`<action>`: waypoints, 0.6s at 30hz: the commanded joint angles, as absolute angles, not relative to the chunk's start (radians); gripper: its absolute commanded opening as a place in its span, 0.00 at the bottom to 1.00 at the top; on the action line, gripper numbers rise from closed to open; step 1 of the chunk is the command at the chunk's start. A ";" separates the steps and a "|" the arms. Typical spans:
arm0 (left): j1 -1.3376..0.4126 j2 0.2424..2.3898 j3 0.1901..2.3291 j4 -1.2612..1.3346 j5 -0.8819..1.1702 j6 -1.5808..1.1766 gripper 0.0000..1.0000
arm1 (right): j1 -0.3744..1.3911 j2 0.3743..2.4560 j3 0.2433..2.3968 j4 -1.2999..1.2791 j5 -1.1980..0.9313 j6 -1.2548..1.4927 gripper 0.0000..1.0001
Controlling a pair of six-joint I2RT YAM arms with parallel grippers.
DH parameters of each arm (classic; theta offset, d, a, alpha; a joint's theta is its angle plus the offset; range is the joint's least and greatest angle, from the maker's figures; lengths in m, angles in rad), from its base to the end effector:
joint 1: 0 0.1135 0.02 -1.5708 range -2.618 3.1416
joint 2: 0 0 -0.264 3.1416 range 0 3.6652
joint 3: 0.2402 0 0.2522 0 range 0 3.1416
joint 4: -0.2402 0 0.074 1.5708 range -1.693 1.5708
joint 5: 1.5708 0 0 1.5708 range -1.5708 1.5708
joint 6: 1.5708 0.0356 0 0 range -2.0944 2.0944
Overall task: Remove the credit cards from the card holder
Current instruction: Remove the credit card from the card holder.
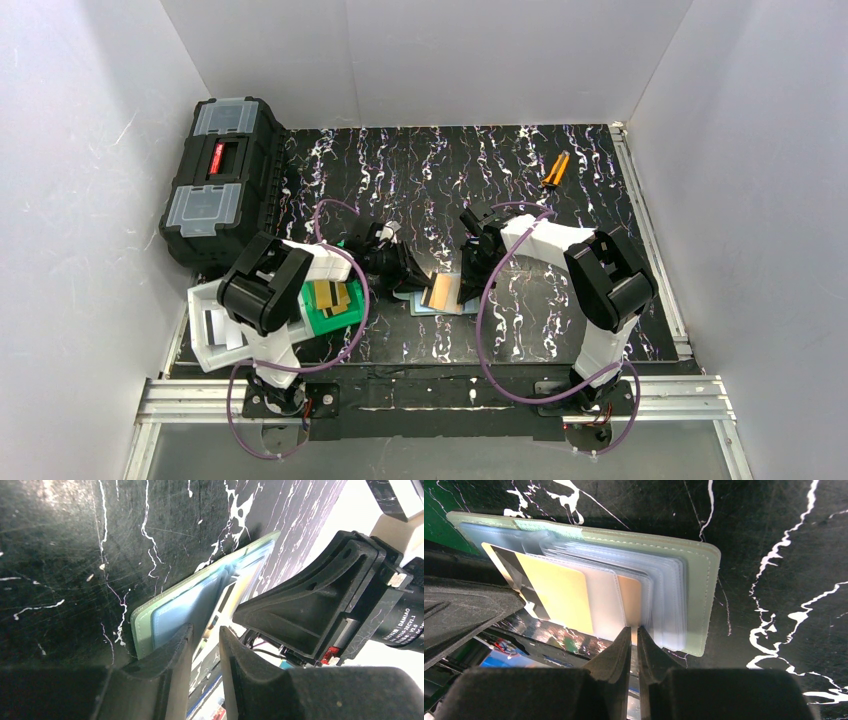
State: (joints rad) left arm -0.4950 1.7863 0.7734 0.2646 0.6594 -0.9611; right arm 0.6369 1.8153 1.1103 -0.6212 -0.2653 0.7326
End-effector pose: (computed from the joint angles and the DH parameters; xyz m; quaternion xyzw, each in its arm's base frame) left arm 0.2817 -0.1769 0.1258 -0.0744 0.8737 -0.4732 0.0849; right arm 0.2642 0.2071 0.1515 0.0309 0.9835 0.1782 0.0106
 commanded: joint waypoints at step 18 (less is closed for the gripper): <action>-0.534 1.786 0.801 0.207 0.678 -0.932 0.00 | 0.653 1.914 1.068 -0.585 -0.149 0.707 0.17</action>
